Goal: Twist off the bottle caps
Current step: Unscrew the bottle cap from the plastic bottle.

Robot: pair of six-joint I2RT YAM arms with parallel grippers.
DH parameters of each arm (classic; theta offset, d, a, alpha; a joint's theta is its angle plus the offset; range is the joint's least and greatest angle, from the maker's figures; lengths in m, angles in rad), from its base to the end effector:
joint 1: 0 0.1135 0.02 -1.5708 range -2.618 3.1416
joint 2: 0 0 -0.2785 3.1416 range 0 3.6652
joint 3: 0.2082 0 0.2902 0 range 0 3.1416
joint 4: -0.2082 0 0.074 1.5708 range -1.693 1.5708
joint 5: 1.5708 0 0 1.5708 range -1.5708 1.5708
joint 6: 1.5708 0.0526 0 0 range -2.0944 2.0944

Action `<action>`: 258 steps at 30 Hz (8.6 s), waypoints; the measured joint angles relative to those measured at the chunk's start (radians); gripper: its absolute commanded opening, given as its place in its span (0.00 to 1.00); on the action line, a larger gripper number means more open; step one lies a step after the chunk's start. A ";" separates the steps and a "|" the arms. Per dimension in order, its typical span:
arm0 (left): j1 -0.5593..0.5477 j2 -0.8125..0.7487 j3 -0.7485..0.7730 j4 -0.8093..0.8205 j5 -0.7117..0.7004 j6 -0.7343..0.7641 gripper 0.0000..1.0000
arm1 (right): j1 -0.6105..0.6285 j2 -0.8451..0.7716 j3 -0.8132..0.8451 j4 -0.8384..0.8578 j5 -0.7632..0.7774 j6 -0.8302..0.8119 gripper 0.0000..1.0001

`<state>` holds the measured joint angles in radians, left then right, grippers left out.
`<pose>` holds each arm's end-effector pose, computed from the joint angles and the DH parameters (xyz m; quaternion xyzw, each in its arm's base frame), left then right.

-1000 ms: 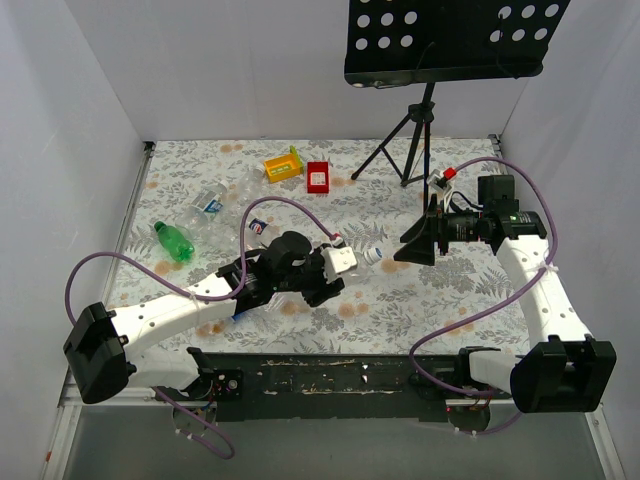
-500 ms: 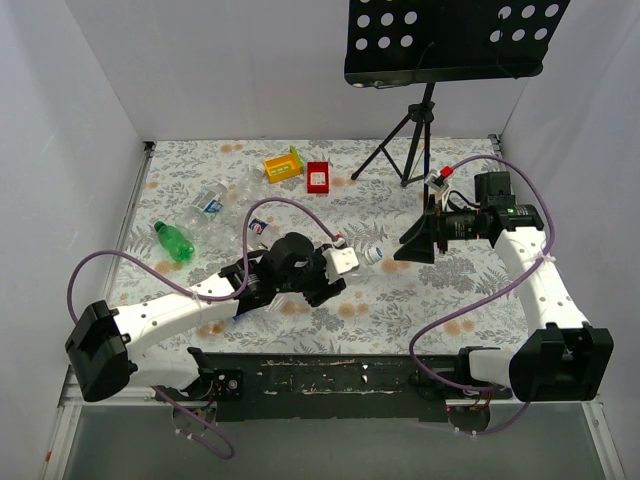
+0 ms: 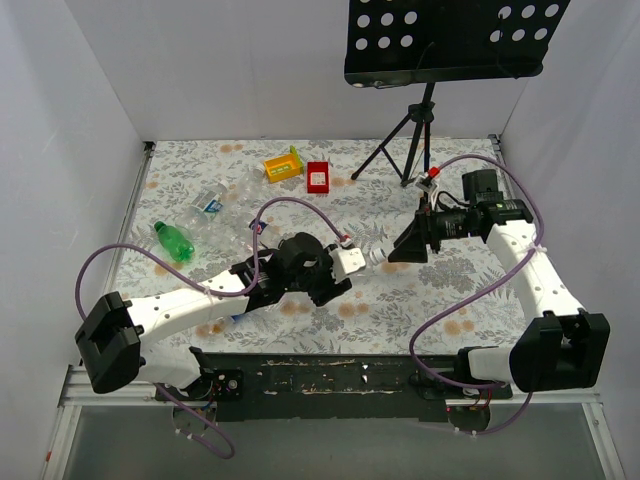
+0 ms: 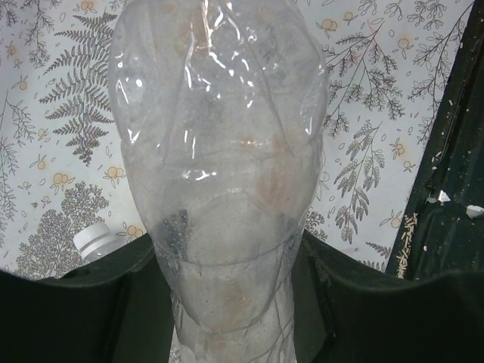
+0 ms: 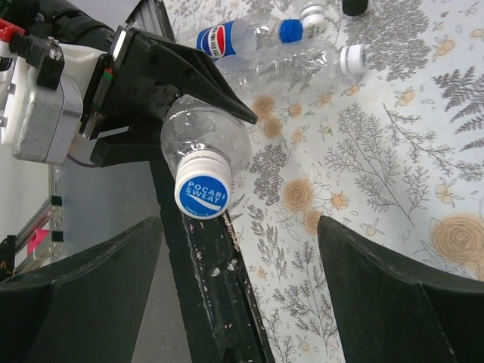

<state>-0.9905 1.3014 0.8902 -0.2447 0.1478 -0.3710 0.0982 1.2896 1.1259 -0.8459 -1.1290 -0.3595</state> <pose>0.1744 -0.2802 0.2466 0.3038 0.8422 -0.3287 0.3006 0.2780 0.0752 0.3123 -0.3285 0.7570 0.4792 0.2989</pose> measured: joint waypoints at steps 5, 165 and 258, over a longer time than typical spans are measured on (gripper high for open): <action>-0.007 0.003 0.003 0.008 -0.008 -0.002 0.03 | 0.084 0.018 0.010 0.013 0.037 0.029 0.85; 0.070 -0.016 -0.005 -0.042 0.103 0.024 0.03 | 0.093 -0.001 -0.019 0.119 0.023 0.185 0.85; 0.058 -0.134 -0.082 -0.015 0.056 0.051 0.03 | 0.027 -0.060 0.017 0.108 0.010 0.104 0.80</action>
<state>-0.9325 1.1671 0.8082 -0.2596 0.2043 -0.3199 0.1253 1.2301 1.1431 -0.7380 -1.1191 -0.2558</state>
